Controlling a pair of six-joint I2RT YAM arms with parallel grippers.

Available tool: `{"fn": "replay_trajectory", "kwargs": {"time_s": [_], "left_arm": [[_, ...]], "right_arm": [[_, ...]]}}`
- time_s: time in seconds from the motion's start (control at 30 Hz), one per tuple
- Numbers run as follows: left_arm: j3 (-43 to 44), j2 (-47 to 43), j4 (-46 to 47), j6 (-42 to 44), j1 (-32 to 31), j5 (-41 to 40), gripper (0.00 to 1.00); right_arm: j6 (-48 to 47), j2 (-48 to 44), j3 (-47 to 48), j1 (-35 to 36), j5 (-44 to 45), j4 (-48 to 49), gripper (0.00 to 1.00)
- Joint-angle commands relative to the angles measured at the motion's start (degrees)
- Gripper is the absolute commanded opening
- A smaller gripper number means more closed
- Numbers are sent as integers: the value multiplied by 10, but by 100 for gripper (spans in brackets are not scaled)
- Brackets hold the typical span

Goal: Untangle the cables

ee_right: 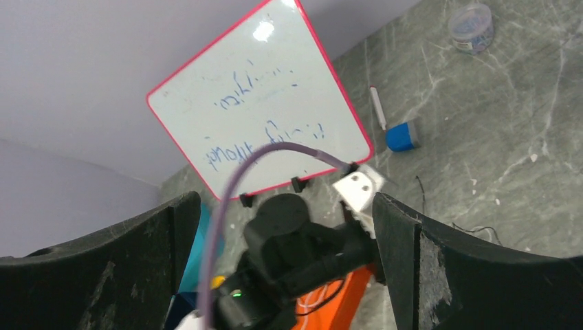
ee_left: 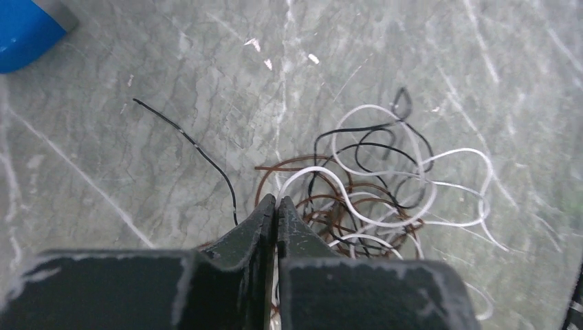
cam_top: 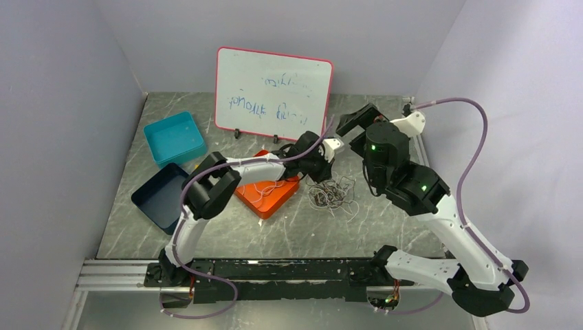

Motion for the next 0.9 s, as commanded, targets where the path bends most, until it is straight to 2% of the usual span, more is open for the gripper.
{"fn": "replay_trajectory", "kwargs": {"time_s": [0.0, 0.13, 0.2, 0.47, 0.63, 0.87], "left_arm": [[-24, -97, 2, 8, 1, -13, 7], [-74, -158, 1, 1, 1, -34, 7], [-94, -186, 1, -7, 1, -38, 7], [-117, -237, -16, -13, 4, -45, 7], [-72, -256, -48, -5, 11, -47, 7], [-33, -276, -64, -16, 18, -29, 7]], "right_arm": [[-87, -49, -65, -3, -21, 97, 99], [-192, -117, -141, -3, -74, 212, 99], [-217, -141, -165, -3, -81, 233, 98], [-292, -207, -190, -3, -106, 170, 98], [-281, -239, -232, -3, -134, 113, 98], [-286, -261, -284, -3, -181, 106, 97]]}}
